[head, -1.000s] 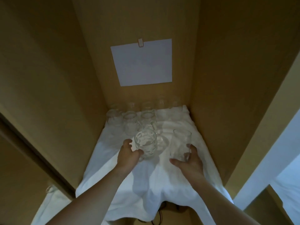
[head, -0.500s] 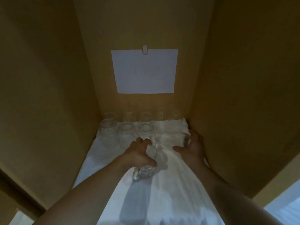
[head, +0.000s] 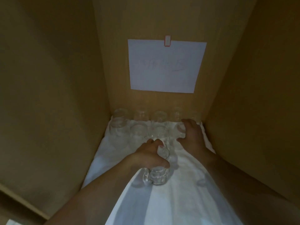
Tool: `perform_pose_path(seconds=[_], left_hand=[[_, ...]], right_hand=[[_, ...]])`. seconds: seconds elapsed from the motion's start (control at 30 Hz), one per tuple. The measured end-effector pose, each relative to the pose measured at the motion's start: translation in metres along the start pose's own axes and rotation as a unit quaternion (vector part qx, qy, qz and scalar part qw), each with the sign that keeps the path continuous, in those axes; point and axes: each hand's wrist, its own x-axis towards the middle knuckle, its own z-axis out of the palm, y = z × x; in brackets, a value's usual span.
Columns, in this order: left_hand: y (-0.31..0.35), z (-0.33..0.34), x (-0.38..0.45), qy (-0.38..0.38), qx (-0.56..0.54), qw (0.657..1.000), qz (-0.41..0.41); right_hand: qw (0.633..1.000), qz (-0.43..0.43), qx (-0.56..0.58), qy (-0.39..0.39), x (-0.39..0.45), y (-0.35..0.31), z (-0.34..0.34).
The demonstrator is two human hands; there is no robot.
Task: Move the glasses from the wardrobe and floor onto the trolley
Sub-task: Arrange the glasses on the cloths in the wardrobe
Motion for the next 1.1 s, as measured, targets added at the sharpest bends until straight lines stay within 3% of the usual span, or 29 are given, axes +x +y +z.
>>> perform_pose_path(seconds=[0.2,0.3,0.4,0.5,0.6,0.7,0.83,0.93,1.0,1.03,1.07,1.1], left_hand=[[-0.003,0.0,-0.002,-0.003,-0.011,1.0,-0.005],[-0.002,0.003,-0.003,0.003,-0.008,1.0,-0.009],[0.0,0.011,-0.009,0.045,0.005,0.999,-0.008],[0.003,0.019,-0.017,0.098,0.004,0.995,-0.012],[0.006,0.022,-0.025,0.136,0.006,0.991,-0.01],[0.013,0.021,-0.034,0.18,-0.081,0.98,-0.035],[0.031,0.019,-0.043,0.193,-0.279,0.939,-0.047],[0.05,0.024,-0.046,0.173,-0.375,0.91,-0.041],[0.061,0.028,-0.045,0.144,-0.39,0.908,-0.053],[0.065,0.029,-0.044,0.124,-0.39,0.911,-0.054],[0.067,0.031,-0.042,0.108,-0.38,0.917,-0.049],[0.068,0.032,-0.041,0.099,-0.36,0.927,-0.039]], right_hand=[[0.999,0.017,0.002,-0.04,0.004,-0.001,0.006],[0.998,0.054,0.04,-0.008,-0.007,0.001,0.004],[0.992,0.082,0.087,0.04,-0.033,0.004,0.004],[0.99,0.056,0.102,0.078,-0.066,0.011,0.009],[0.981,0.076,0.173,0.046,-0.093,0.016,0.012],[0.921,0.191,0.334,-0.064,-0.111,0.013,0.006],[0.832,0.239,0.467,-0.181,-0.13,0.006,-0.007],[0.724,0.248,0.612,-0.201,-0.137,0.012,-0.017],[0.642,0.221,0.707,-0.197,-0.14,0.018,-0.025],[0.627,0.205,0.727,-0.19,-0.141,0.021,-0.028],[0.641,0.192,0.72,-0.187,-0.142,0.022,-0.032],[0.678,0.189,0.689,-0.174,-0.143,0.024,-0.034]])
